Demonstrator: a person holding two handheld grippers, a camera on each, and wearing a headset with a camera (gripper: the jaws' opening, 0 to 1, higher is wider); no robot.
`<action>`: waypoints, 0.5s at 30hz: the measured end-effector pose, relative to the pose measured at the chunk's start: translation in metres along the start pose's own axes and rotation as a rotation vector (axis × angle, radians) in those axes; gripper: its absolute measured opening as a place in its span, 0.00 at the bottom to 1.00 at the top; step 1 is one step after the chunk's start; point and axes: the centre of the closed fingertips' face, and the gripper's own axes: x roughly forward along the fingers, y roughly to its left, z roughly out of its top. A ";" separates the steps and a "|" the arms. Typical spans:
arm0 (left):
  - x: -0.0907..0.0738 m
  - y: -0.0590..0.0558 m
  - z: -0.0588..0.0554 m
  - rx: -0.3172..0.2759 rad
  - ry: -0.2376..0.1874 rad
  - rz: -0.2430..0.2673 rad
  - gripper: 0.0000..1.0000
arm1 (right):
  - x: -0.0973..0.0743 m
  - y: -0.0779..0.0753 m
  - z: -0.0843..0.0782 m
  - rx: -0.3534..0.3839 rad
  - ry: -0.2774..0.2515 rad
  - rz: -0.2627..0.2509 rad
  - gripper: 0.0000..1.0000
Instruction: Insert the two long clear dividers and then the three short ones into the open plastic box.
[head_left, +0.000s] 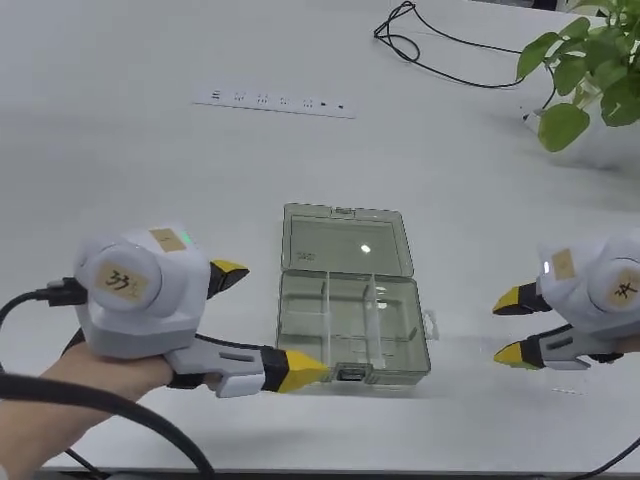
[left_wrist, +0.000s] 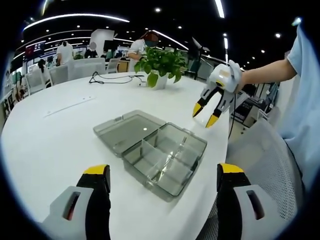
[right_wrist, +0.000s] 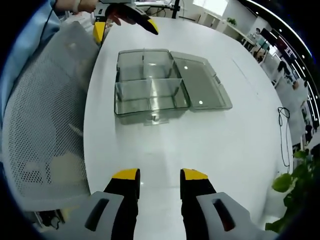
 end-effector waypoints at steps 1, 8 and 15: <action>0.001 0.000 0.000 -0.005 0.000 -0.003 0.89 | -0.001 -0.001 0.004 0.004 -0.010 -0.003 0.33; 0.005 -0.004 0.004 -0.089 -0.022 -0.032 0.86 | -0.010 0.001 0.037 -0.041 -0.062 -0.026 0.33; 0.009 -0.008 0.011 -0.200 -0.049 -0.062 0.82 | -0.018 0.004 0.080 -0.103 -0.131 -0.055 0.33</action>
